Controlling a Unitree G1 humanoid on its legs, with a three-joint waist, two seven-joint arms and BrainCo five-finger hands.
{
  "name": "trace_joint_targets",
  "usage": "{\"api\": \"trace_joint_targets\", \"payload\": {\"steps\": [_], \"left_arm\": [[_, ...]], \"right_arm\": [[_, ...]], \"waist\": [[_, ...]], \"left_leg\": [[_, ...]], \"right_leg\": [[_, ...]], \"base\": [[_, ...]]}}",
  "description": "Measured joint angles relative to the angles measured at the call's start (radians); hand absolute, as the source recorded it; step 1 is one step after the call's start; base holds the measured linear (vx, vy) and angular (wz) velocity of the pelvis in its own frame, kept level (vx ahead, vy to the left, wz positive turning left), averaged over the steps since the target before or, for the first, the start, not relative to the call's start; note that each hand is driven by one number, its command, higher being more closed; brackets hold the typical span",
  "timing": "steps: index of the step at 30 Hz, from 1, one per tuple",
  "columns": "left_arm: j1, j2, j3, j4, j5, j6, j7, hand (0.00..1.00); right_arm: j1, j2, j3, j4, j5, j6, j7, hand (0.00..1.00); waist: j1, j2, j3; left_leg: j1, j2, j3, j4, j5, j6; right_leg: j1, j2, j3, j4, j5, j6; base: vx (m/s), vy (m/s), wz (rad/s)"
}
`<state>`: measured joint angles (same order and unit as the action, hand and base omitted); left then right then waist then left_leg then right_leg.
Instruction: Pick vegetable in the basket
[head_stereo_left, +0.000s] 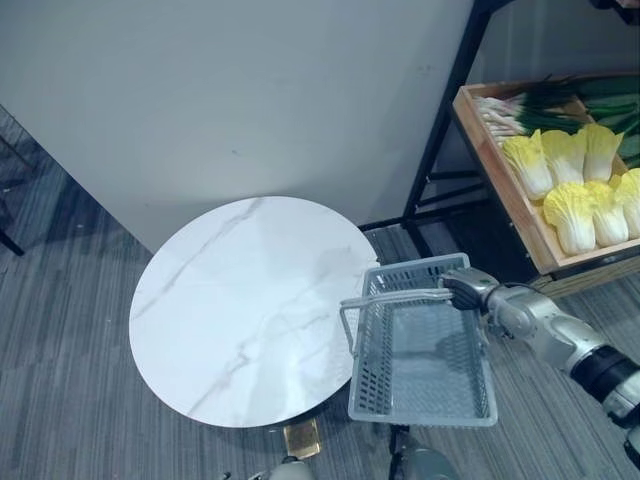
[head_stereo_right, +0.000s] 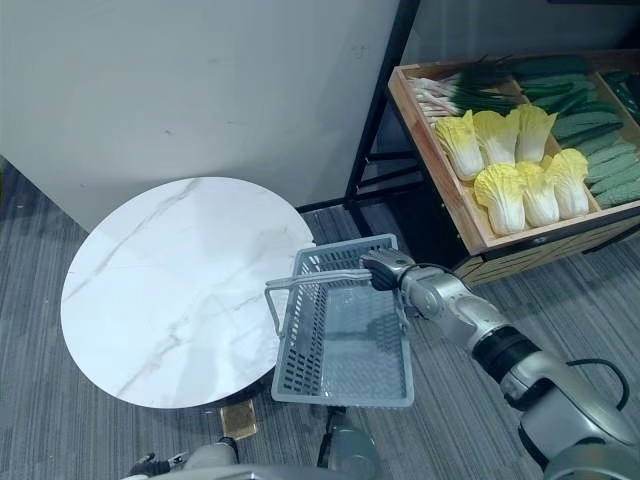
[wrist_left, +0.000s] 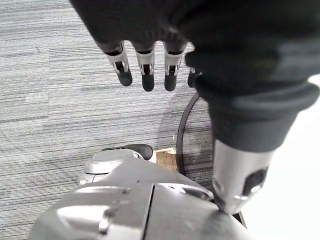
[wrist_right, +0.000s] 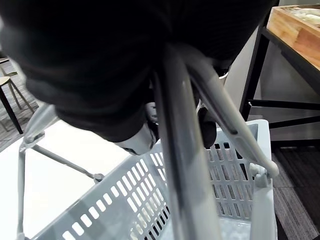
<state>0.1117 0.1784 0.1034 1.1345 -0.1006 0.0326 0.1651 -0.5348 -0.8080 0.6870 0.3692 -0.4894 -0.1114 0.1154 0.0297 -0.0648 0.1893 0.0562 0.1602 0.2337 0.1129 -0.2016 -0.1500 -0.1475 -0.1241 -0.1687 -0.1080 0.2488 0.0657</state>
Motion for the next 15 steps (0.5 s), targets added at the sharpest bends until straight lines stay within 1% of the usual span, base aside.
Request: {"api": "trace_joint_targets", "payload": {"steps": [5,8,9,11,12,15], "left_arm": [[0.002,-0.006,0.001,0.0,0.001,0.0,0.0,0.0],[0.006,-0.012,0.003,0.0,0.008,0.001,0.0,0.0],[0.011,-0.012,0.004,0.0,0.012,0.001,-0.003,0.0],[0.016,-0.013,0.01,0.002,0.032,0.001,-0.007,0.0],[0.017,-0.017,0.012,0.004,0.038,0.002,-0.013,0.0],[0.018,-0.021,0.012,0.011,0.038,0.002,-0.018,0.0]], "right_arm": [[0.08,0.002,-0.138,-0.015,0.068,0.003,-0.004,1.0],[0.178,0.017,-0.278,-0.054,0.148,0.021,-0.007,1.0],[0.202,0.023,-0.314,-0.063,0.193,0.024,-0.012,1.0],[0.232,0.032,-0.351,-0.073,0.235,0.031,-0.025,1.0],[0.255,0.039,-0.379,-0.087,0.255,0.036,-0.034,1.0],[0.298,0.048,-0.44,-0.088,0.272,0.043,-0.043,1.0]], "waist": [[-0.001,0.004,-0.003],[-0.006,0.014,-0.009],[-0.015,0.017,-0.011],[-0.031,0.023,-0.014],[-0.034,0.028,-0.017],[-0.048,0.041,-0.025]], "left_leg": [[0.008,-0.005,-0.001,-0.006,0.001,0.0],[0.02,-0.006,0.005,-0.008,-0.001,-0.001],[0.022,-0.007,0.011,-0.009,-0.003,-0.003],[0.032,-0.006,0.023,-0.013,-0.006,-0.002],[0.041,-0.007,0.035,-0.019,-0.007,-0.003],[0.056,-0.008,0.059,-0.023,-0.013,-0.003]], "right_leg": [[0.006,-0.005,0.0,0.0,0.0,0.0],[0.013,-0.004,0.005,0.0,-0.001,0.002],[0.011,-0.004,0.01,0.0,-0.001,0.002],[0.012,-0.002,0.019,0.0,-0.001,0.002],[0.012,0.001,0.032,0.0,-0.002,0.004],[0.012,0.006,0.053,-0.001,-0.005,0.008]], "base": [[0.02,0.012,0.0],[0.03,0.013,-0.05],[0.02,0.015,-0.09],[0.02,0.009,-0.18],[0.03,0.004,-0.26],[0.02,0.0,-0.22]]}}
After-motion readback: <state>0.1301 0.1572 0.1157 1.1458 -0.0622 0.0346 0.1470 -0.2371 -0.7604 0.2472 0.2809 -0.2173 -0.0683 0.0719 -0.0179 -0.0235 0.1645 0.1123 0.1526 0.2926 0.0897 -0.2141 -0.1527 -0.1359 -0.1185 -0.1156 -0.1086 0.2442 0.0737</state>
